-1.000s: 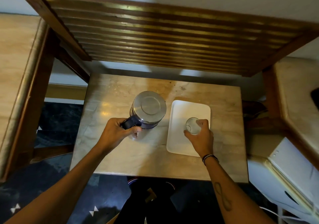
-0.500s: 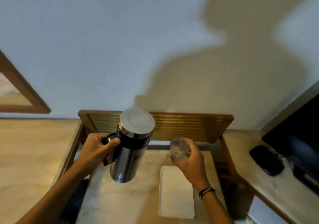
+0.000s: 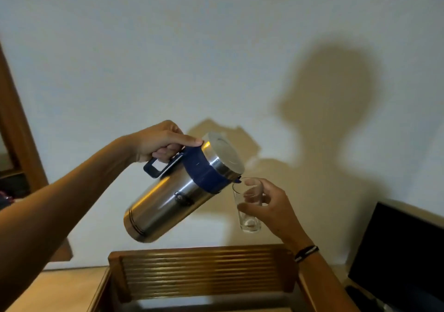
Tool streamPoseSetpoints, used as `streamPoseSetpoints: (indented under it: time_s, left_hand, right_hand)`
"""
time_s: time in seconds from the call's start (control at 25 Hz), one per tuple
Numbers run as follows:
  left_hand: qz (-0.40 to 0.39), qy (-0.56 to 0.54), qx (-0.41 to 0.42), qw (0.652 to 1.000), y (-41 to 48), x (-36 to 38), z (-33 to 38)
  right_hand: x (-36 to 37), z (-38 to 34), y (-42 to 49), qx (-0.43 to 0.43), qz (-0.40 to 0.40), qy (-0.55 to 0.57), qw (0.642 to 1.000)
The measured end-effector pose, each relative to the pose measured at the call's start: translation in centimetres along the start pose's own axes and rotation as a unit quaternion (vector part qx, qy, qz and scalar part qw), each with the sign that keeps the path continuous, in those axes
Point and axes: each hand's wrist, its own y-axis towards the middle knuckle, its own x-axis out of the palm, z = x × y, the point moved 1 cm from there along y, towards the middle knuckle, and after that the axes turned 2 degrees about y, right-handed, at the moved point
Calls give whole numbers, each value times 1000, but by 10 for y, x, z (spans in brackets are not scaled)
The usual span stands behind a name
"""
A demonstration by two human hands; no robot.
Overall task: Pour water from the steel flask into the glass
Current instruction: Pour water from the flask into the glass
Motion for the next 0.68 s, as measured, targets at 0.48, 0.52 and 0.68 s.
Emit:
streamPoseSetpoints:
  time_s: [0.48, 0.52, 0.68]
  left_hand:
    - [-82, 289, -42, 953, 29, 19, 160]
    - [-80, 316, -47, 944, 31, 22, 169]
    - [-70, 392, -63, 915, 41, 28, 194]
  right_hand:
    - [-28, -65, 3, -37, -17, 19, 999]
    - [-27, -68, 4, -38, -18, 22, 999]
    - [-25, -71, 6, -40, -16, 42, 998]
